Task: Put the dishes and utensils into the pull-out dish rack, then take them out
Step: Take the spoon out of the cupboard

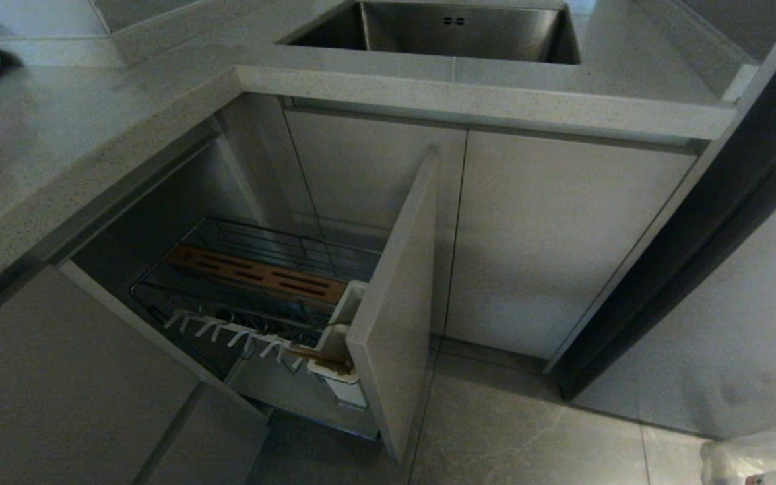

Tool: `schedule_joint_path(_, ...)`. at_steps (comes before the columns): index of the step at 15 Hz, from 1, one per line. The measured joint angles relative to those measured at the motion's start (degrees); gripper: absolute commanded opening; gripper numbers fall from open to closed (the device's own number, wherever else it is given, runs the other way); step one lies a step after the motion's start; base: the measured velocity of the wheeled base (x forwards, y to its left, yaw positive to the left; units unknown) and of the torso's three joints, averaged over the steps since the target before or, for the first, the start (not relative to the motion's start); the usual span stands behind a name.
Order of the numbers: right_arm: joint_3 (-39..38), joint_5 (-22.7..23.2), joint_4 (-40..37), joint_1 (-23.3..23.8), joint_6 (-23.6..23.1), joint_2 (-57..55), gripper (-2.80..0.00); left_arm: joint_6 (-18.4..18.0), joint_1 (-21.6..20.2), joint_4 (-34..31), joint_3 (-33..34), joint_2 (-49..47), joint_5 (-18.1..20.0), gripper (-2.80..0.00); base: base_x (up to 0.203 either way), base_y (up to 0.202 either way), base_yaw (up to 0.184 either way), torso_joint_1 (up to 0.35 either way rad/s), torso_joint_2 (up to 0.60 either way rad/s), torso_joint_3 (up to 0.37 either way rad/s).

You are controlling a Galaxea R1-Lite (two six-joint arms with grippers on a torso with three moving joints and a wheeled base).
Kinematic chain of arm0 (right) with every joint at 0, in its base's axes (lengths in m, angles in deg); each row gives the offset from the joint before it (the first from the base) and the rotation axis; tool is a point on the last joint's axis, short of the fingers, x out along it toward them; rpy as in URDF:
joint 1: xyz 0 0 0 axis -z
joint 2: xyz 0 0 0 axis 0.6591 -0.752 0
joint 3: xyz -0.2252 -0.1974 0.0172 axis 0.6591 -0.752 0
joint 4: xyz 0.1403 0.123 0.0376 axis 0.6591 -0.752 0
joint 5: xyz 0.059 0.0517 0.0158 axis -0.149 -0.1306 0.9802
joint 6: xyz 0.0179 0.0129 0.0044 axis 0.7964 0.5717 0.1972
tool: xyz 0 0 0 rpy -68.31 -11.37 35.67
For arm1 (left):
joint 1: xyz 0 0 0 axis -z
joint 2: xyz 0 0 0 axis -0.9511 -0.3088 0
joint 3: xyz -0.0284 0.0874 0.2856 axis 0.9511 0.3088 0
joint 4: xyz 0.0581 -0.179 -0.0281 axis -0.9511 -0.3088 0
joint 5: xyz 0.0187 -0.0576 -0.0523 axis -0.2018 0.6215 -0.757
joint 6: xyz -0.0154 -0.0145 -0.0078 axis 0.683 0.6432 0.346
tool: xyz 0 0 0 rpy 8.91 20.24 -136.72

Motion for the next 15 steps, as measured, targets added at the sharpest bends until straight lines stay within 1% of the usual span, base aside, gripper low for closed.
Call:
schedule_joint_path(1, 0.0, 0.0, 0.0, 0.0, 0.0, 0.0, -2.8, 0.15, -0.35, 2.56, 1.12, -0.3, 0.07, -2.8, 0.0, 0.0, 0.0, 0.0, 0.0, 0.0)
schedule_joint_path(2, 0.0, 0.01, 0.0, 0.0, 0.0, 0.0, -2.8, 0.63, -0.53, 3.48, 1.9, -0.47, 0.11, -2.8, 0.0, 0.0, 0.0, 0.0, 0.0, 0.0)
schedule_joint_path(4, 0.0, 0.0, 0.02, 0.0, 0.0, 0.0, -2.8, 1.07, -0.75, 3.93, 3.1, -0.7, 0.22, -2.8, 0.0, 0.0, 0.0, 0.0, 0.0, 0.0)
schedule_joint_path(7, 0.0, 0.0, 0.0, 0.0, 0.0, 0.0, -2.8, 1.1, -0.91, 6.39, 5.31, -0.67, 0.39, -2.8, 0.0, 0.0, 0.0, 0.0, 0.0, 0.0)
schedule_joint_path(15, 0.0, 0.0, 0.0, 0.0, 0.0, 0.0, -2.8, 1.18, -1.32, 6.33, 8.47, 0.37, 0.41, -2.8, 0.0, 0.0, 0.0, 0.0, 0.0, 0.0)
